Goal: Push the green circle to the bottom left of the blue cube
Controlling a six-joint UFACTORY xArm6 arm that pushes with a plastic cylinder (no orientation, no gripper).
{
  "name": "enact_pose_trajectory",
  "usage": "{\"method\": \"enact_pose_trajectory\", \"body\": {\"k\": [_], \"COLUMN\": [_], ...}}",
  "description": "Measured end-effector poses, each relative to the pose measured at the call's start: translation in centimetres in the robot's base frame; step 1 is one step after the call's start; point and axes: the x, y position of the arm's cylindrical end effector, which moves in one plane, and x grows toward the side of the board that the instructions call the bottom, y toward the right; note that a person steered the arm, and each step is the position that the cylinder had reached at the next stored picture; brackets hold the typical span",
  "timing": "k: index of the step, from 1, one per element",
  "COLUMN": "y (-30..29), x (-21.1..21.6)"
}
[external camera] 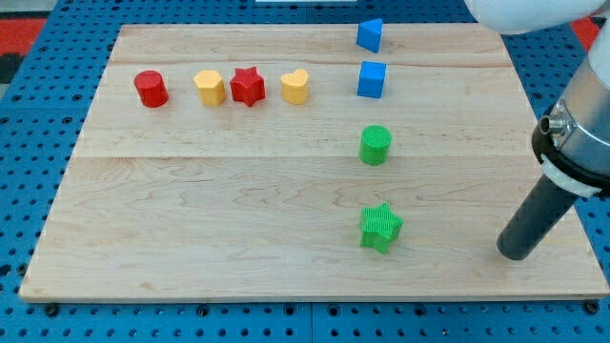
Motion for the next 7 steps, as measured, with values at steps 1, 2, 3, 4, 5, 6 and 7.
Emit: {"method": "enact_pose_trajectory", "body": {"k": [1, 2, 3, 4, 5, 6, 7], "y": [0.0, 1.4, 2.2, 2.4, 2.5, 2.4, 1.8], "x": [0.0, -1.9, -8.0, -12.3, -12.4, -12.4, -13.3]}}
